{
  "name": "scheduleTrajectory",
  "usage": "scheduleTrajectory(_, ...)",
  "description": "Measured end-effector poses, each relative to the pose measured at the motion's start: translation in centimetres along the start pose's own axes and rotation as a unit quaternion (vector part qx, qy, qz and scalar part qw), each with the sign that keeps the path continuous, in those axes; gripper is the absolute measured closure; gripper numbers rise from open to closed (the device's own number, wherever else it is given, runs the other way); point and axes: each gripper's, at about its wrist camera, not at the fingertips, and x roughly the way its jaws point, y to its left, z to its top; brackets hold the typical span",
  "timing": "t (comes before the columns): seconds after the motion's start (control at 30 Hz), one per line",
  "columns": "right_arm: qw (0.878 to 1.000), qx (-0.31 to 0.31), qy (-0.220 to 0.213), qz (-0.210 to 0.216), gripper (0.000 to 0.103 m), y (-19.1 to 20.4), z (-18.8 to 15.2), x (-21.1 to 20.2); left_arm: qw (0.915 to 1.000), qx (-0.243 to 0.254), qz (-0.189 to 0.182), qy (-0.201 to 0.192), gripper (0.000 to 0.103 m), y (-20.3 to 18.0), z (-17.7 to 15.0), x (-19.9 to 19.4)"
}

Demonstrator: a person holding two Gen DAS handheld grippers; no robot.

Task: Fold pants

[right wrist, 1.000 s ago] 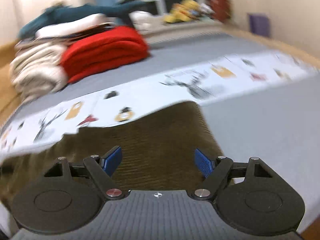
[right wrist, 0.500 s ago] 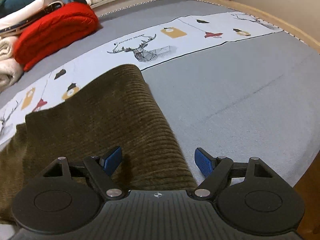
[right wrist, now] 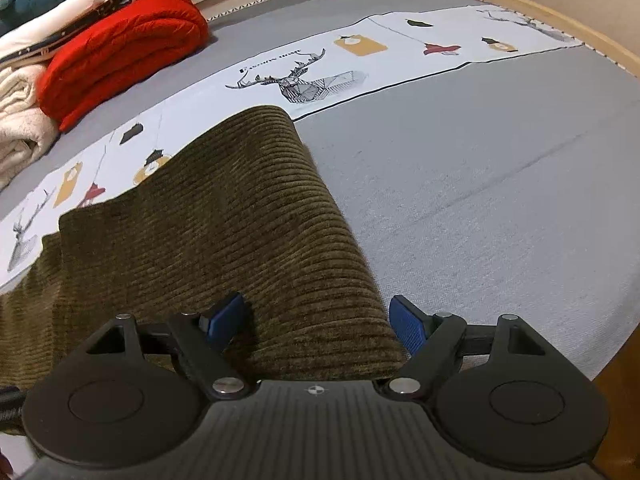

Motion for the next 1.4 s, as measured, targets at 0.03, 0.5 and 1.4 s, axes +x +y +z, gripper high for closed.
scheduleTrajectory(0.03,1.0,0.004,0.0,0.003,0.022,-0.1,0.1,0.0,1.0,0.002,0.003,-0.005,0.0,0.1,0.0,-0.4)
scheduleTrajectory(0.5,0.999,0.031,0.0,0.015,0.022,-1.0,0.2,-0.1,0.9983,0.005,-0.033,-0.047,0.0,-4.3,2.9,-3.6)
scheduleTrajectory(1.4,0.993,0.096,0.023,0.067,0.019,-4.2,0.7,2.3,0.9984,-0.053,0.006,-0.017,0.0,1.9,-0.8,-2.0)
